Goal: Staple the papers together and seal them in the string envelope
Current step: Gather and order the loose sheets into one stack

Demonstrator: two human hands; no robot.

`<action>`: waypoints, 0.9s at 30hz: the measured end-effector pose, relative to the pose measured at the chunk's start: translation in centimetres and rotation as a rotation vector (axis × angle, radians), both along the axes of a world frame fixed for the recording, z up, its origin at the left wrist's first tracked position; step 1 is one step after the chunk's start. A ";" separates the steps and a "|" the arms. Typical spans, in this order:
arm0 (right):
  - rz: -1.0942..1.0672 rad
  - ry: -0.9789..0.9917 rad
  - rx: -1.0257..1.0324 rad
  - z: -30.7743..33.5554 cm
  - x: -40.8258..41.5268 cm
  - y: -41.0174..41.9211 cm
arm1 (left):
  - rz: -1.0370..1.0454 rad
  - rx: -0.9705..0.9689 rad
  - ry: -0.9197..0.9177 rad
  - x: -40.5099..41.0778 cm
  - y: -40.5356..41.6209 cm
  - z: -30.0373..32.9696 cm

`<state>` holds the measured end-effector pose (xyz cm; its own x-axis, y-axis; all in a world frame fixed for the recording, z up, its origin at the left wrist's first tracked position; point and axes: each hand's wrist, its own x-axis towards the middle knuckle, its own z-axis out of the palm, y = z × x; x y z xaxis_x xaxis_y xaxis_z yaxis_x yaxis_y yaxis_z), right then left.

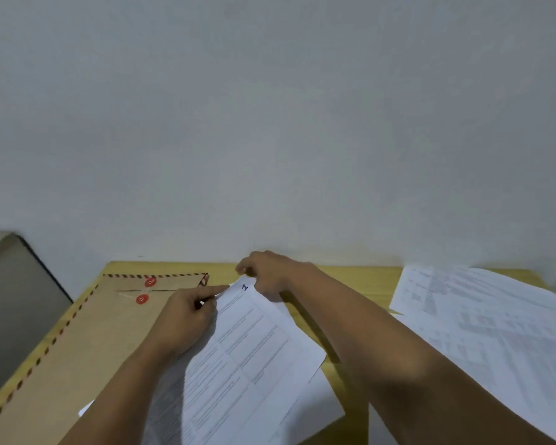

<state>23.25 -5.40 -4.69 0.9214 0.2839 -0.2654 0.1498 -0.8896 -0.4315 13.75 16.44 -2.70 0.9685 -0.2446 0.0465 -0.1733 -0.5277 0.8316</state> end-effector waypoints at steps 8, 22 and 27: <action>-0.087 0.076 0.062 -0.5 0.7 0.4 | 0.025 0.030 0.010 0.1 1.3 -0.4; -0.421 -0.238 0.360 5.4 -10.0 -10.3 | -0.044 -0.029 -0.055 -6.7 -1.2 5.4; -0.485 -0.180 0.323 7.4 -16.1 -15.6 | -0.086 0.000 -0.100 -9.0 -3.5 6.6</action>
